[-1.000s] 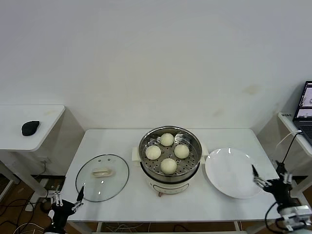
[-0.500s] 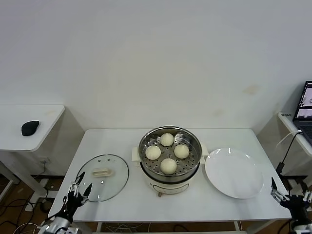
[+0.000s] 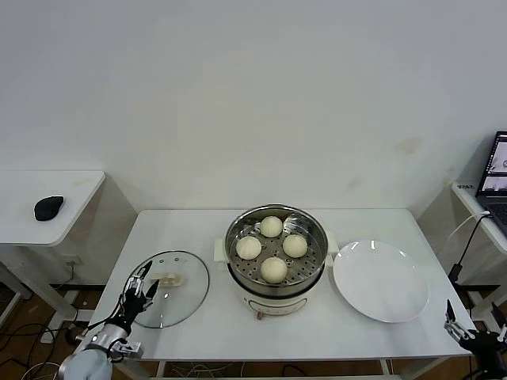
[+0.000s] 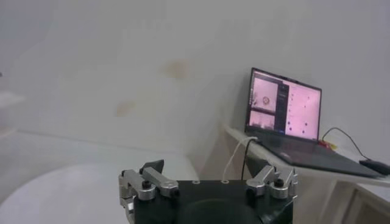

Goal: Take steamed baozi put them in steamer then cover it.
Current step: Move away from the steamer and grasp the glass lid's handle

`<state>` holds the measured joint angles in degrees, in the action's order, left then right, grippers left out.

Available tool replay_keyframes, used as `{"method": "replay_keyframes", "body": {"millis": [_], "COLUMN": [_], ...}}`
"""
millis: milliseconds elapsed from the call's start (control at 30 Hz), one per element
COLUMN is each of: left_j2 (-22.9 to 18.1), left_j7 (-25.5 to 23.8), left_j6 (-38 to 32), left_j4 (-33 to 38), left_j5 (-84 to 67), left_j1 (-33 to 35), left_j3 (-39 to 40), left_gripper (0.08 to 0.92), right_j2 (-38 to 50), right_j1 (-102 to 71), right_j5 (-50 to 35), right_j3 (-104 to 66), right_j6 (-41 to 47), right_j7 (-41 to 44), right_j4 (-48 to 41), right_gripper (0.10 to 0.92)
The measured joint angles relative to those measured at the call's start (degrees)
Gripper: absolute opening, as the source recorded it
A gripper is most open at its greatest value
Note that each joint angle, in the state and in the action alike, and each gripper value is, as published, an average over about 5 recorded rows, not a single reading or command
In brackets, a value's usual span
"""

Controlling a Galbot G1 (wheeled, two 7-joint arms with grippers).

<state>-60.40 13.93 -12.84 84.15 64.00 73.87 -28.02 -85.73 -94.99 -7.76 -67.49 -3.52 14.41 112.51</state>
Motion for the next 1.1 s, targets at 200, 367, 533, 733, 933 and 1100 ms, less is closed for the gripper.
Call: {"method": "replay_keyframes", "body": {"millis": [200, 367, 533, 733, 933, 1100], "left_j2": [-0.2, -0.4, -0.7, -1.0, -1.1, -1.1], "left_j7": [-0.4, -0.6, -0.6, -0.6, -0.6, -0.8], "left_j6": [0.3, 0.5, 0.6, 0.9, 1.0, 0.9], "left_j4": [-2.2, -3.8, -5.3, -7.2, -8.7, -9.4], "left_j5": [0.9, 1.4, 1.7, 2.0, 2.0, 1.9], "left_j1": [-2.7, -4.5, -6.1, -7.8, -8.9, -9.3], "left_j3": [1.7, 2.8, 3.4, 3.9, 4.1, 4.5], "left_gripper": [0.823, 0.823, 0.823, 0.823, 0.74, 0.601], "right_j2": [-0.5, -0.7, -0.9, -1.2, -1.6, -1.8], "right_j1": [-0.2, -0.3, -0.4, -0.4, -0.4, -0.4], "right_j5": [0.2, 0.3, 0.5, 1.0, 1.5, 2.0], "right_j3": [-0.2, -0.2, -0.1, 0.2, 0.9, 1.4], "right_j6": [0.0, -0.2, -0.4, -0.7, -0.9, -1.1], "right_j7": [0.2, 0.3, 0.4, 0.6, 0.6, 0.7], "right_j4": [-0.1, -0.2, -0.4, -0.8, -1.1, -1.3], "right_gripper": [0.823, 0.823, 0.823, 0.823, 0.823, 0.823]}}
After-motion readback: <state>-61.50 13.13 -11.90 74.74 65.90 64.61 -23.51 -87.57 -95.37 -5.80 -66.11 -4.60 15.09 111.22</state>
